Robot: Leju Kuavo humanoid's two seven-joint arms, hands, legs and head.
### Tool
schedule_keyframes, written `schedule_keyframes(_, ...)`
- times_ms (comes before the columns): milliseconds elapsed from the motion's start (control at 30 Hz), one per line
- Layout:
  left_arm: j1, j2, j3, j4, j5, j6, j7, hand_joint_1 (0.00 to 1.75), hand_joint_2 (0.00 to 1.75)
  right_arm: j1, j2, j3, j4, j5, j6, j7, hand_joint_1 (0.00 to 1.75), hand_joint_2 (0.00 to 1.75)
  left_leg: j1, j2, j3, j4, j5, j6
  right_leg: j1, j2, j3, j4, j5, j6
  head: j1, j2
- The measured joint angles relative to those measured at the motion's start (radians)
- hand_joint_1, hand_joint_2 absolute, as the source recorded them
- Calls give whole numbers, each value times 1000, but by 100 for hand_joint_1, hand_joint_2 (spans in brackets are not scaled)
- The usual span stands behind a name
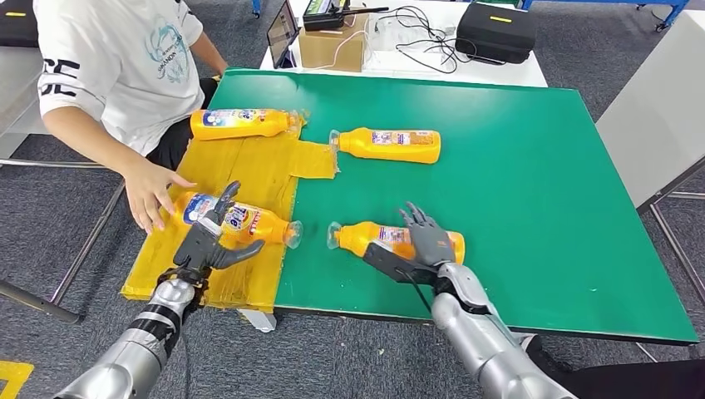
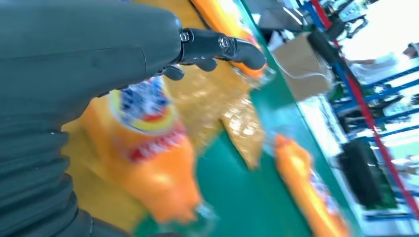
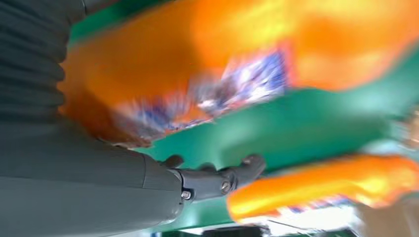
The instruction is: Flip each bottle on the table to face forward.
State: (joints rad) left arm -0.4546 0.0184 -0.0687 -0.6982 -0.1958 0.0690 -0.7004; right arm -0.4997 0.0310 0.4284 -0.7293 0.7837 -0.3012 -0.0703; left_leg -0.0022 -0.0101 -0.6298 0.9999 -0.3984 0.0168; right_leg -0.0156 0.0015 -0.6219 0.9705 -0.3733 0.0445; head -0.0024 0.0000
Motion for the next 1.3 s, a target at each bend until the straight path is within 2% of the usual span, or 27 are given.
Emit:
schedule_keyframes(267, 12, -73, 81, -68, 44, -150, 12, 0, 175, 20, -57, 0, -34, 120, 60, 85, 0, 175, 0, 0, 0, 0, 0, 0, 0, 0, -1, 0, 0, 0, 0, 0)
schedule_keyframes(500, 13, -108, 122, -87, 59, -211, 35, 0, 175, 28, -124, -1, -79, 201, 155, 127, 0, 175, -2, 1, 0, 0, 0, 1, -1, 0, 0, 0, 0, 1, 0, 0)
schedule_keyframes(533, 13, -110, 126, -88, 61, -214, 36, 0, 175, 28, -131, -1, -83, 202, 161, 127, 21, 175, -2, 1, 0, 0, 0, 1, -1, 0, 0, 0, 0, 1, 0, 0)
schedule_keyframes(633, 12, -113, 134, -89, 61, -221, 36, 0, 175, 26, -143, -2, -87, 200, 191, 125, 151, 175, -2, 1, 1, 0, 0, 1, -1, 0, 0, 0, 1, 1, 0, 0)
schedule_keyframes(667, 12, -115, 136, -89, 61, -224, 36, 0, 175, 23, -146, -2, -88, 193, 210, 119, 174, 175, -2, 1, 1, 0, 0, 1, -1, 0, 0, 0, 1, 1, 0, 0)
schedule_keyframes(800, 9, -119, 139, -89, 59, -220, 36, 0, 175, 4, -158, -2, -82, 152, 276, 77, 175, 175, -2, 1, 2, 0, 0, 1, -1, 0, 0, 0, 1, 1, 0, 0)
schedule_keyframes(1067, -7, -127, 139, -77, 54, -198, 51, 0, 175, -12, -161, -1, -54, 84, 277, 32, 175, 175, -2, 1, 2, 0, 2, 4, -2, 0, 1, 0, 1, 2, 0, 0)
schedule_keyframes(1167, -12, -130, 139, -65, 52, -171, 60, 0, 175, -4, -152, -11, -49, 12, 229, -13, 175, 175, -2, 1, 1, 0, 2, 4, -2, 0, 1, 0, 1, 2, 0, 0)
schedule_keyframes(1300, -16, -143, 139, -54, 60, -142, 73, 0, 175, 37, -108, -49, -70, -64, 134, -48, 175, 175, -2, 2, 0, 0, 1, 3, -1, 1, 0, 0, 1, 2, 0, 0)
